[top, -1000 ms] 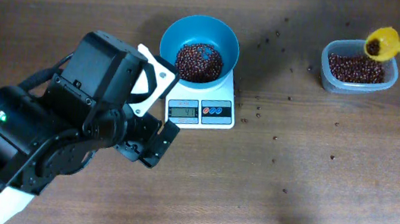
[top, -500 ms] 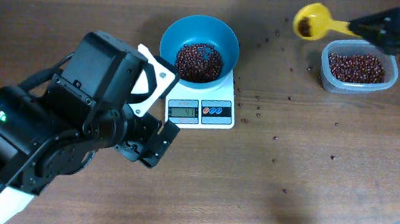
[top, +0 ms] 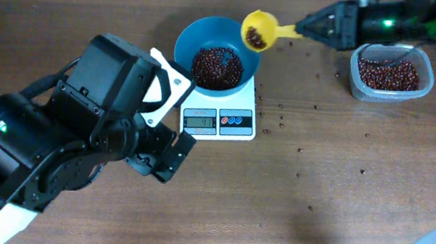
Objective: Scoop item into bowl and weigh 50g on scale
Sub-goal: 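Tilt the yellow scoop over the teal bowl to pour beans, right gripper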
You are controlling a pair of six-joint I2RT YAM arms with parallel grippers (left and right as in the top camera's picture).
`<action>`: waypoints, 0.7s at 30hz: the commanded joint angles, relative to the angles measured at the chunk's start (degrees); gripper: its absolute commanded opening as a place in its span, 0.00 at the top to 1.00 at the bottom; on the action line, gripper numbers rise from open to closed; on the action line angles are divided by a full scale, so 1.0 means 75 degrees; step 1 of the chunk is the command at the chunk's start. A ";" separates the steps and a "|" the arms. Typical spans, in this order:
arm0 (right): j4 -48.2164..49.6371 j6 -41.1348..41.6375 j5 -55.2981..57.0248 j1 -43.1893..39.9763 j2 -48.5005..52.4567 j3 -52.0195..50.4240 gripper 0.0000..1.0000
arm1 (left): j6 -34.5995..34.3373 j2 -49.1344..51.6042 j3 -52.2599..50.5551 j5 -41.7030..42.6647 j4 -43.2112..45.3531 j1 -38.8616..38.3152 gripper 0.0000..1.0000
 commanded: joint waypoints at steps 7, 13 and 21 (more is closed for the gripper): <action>0.0256 -0.0146 0.3206 0.1620 -0.0533 0.0259 0.96 | 0.0064 -0.0023 0.0146 -0.0050 0.0012 0.0038 0.01; 0.0498 -0.0335 0.3570 0.1918 -0.0533 0.0344 0.96 | 0.0064 -0.0023 0.0146 -0.0050 0.0012 0.0038 0.01; 0.0851 -0.0338 0.3573 0.1918 -0.0533 0.0356 0.96 | 0.0064 -0.0023 0.0146 -0.0050 0.0012 0.0038 0.01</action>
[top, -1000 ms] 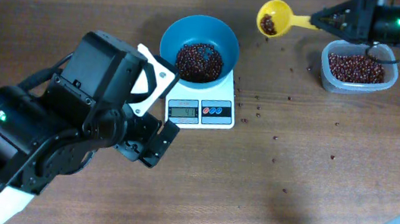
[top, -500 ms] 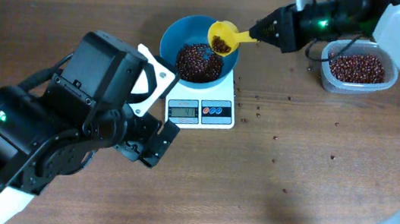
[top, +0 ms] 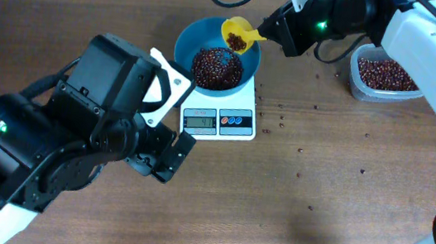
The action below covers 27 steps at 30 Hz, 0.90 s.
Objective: Scoop item into bowl and weigh 50g on scale
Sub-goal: 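Tilt the yellow scoop over the teal bowl to pour beans, right gripper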
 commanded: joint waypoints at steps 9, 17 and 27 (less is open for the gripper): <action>0.0093 -0.2107 0.0029 0.0000 -0.0230 0.0227 0.96 | 0.0064 -0.0023 0.0146 -0.0050 0.0012 0.0038 0.01; -0.0446 -0.3552 -0.0396 0.0000 -0.0230 0.0227 0.96 | 0.0064 -0.0023 0.0146 -0.0050 0.0012 0.0038 0.01; 0.0117 -0.4878 -0.0399 0.0000 -0.0230 0.0227 0.96 | 0.0064 -0.0023 0.0146 -0.0050 0.0012 0.0038 0.01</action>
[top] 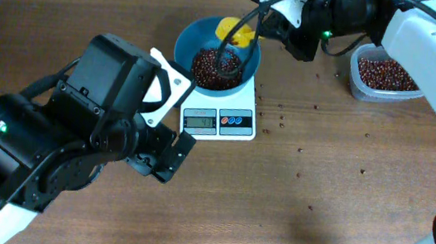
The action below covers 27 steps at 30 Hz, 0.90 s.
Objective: Scoop item into bowl and weigh 50g on scale
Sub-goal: 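Tilt the yellow scoop over the teal bowl to pour beans, right gripper, then dip the scoop into the bean tub to take a small amount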
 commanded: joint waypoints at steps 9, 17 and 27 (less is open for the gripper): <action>0.0871 -0.0201 -0.0184 -0.0067 -0.0274 0.0976 0.96 | 0.0064 -0.0023 0.0146 -0.0050 0.0012 0.0038 0.01; 0.1507 0.2334 -0.0152 -0.2052 -0.0274 0.2034 0.96 | 0.0064 -0.0023 0.0146 -0.0050 0.0012 0.0038 0.01; -0.1988 0.3506 0.0801 -0.4240 -0.0073 0.1565 0.96 | 0.0064 -0.0023 0.0146 -0.0050 0.0012 0.0038 0.01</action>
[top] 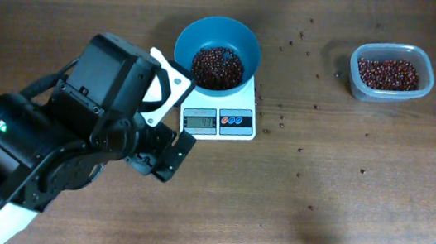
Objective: Scoop item into bowl and weigh 50g on scale
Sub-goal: 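Dip the scoop into the bean tub to take a small amount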
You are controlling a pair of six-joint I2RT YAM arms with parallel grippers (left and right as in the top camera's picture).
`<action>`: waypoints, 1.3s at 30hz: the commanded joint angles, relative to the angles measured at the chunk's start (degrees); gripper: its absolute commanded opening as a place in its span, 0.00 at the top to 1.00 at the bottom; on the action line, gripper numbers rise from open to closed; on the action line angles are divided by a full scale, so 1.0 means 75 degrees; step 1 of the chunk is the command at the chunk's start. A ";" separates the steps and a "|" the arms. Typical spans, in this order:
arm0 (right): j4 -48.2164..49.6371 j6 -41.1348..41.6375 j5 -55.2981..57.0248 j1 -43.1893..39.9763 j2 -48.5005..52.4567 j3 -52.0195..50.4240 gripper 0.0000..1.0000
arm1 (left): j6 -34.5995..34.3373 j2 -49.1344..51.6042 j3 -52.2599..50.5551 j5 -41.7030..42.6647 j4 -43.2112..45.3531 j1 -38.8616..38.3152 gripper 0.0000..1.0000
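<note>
A blue bowl (217,53) holding a heap of dark red beans (216,66) stands on the small white scale (219,118); its display (200,120) is too small to read. A clear tub (391,72) of the same beans sits at the far right. My left arm (65,149) fills the left side, and its gripper (162,155) rests just left of the scale; whether its fingers are apart cannot be made out. My right gripper and the yellow scoop are out of view.
Stray beans (286,114) are scattered over the brown table (320,176) between the scale and the tub. A white part of the right arm shows at the bottom right corner.
The right gripper and the yellow scoop, which were tipped over the blue bowl, have left the view. The left arm, bowl, scale and tub have not moved.
The right gripper held the yellow scoop with beans between the tub and the bowl's rim. Then the scoop was over the bowl, then tipped low inside it. Now arm and scoop are gone from view and the beans lie heaped in the bowl.
</note>
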 commanded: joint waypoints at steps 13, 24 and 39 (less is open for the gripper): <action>-0.0280 0.0114 0.3657 0.0187 0.0318 -0.2113 0.96 | 0.0064 -0.0029 0.0140 -0.0052 0.0003 0.0032 0.01; -0.0020 0.0501 0.1620 0.0102 0.0318 -0.2337 0.96 | 0.0064 -0.0029 0.0140 -0.0050 0.0003 0.0032 0.01; 0.0137 0.2171 -0.2734 -0.1652 0.0318 -0.2326 0.96 | 0.0064 -0.0029 0.0140 -0.0050 0.0000 0.0032 0.01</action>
